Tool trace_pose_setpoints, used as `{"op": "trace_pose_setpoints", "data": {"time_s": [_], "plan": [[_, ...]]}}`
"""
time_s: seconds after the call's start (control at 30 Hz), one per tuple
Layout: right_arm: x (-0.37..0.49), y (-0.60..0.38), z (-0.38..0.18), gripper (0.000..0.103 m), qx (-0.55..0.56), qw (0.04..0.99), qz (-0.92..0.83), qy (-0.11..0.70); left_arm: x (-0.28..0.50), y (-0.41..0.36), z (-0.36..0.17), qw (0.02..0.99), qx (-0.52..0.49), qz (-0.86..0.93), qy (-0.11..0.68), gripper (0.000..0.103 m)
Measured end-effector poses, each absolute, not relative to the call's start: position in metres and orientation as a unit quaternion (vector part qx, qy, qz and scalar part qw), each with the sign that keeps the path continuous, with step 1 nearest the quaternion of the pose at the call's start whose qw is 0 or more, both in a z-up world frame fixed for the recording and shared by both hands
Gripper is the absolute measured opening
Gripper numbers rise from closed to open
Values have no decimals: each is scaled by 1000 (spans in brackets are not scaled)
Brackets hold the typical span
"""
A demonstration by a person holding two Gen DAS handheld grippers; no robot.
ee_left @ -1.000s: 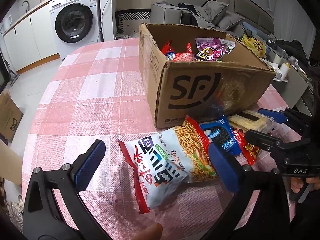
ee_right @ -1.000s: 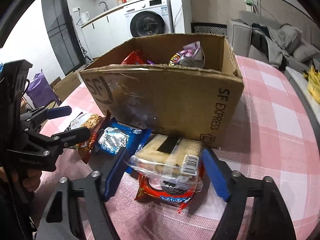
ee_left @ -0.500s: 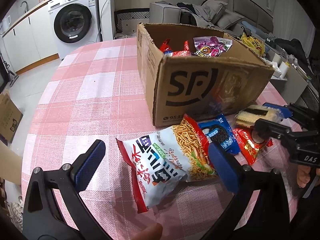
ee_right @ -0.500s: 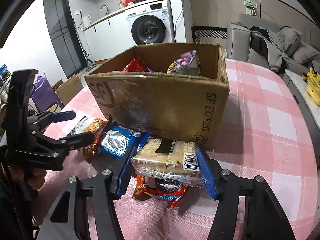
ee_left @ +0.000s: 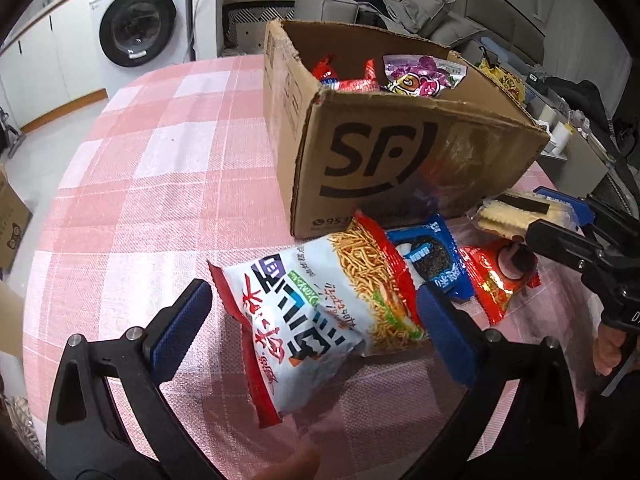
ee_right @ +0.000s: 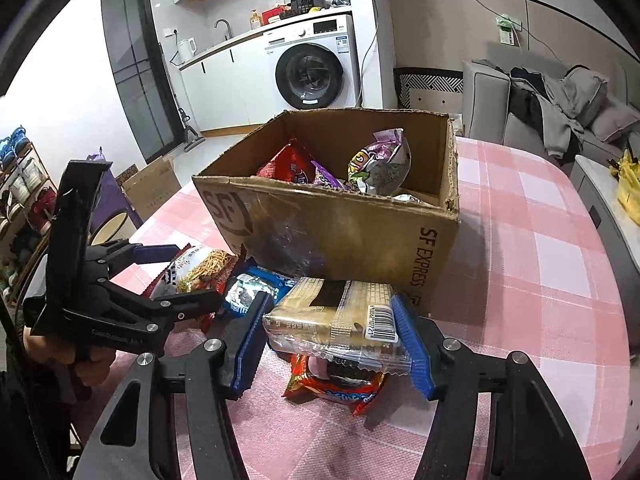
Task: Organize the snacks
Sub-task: 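Grasp the white noodle-snack bag with the left tool while the right tool grasps the cream wafer pack, then carry both held packs over the box and lower them inside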
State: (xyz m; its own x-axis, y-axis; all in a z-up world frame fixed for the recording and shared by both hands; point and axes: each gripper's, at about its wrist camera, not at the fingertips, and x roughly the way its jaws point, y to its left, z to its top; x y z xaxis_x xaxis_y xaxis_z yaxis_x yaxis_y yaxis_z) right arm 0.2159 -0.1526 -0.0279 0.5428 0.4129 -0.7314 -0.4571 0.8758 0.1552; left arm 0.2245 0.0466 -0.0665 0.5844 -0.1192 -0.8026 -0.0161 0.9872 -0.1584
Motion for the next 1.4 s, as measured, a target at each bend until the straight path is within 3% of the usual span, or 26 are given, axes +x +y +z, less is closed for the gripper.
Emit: {"op": "trace_pose_setpoints", "data": {"time_s": [0.07, 0.2, 0.23, 0.53, 1.4], "plan": [[214, -152, -26, 61, -28, 878, 250, 407, 226, 49, -68, 884, -85, -41, 459, 90], [211, -151, -23, 61, -29, 879, 254, 402, 224, 50, -64, 892, -80, -57, 442, 58], [210, -151, -22, 61, -30, 879, 255, 402, 223, 50, -63, 892, -78, -56, 441, 55], [205, -154, -13, 61, -25, 883, 258, 391, 214, 46, -50, 902, -64, -70, 422, 53], [175, -177, 55, 61, 18, 914, 257, 315, 157, 25, 52, 952, -59, -72, 290, 53]]}}
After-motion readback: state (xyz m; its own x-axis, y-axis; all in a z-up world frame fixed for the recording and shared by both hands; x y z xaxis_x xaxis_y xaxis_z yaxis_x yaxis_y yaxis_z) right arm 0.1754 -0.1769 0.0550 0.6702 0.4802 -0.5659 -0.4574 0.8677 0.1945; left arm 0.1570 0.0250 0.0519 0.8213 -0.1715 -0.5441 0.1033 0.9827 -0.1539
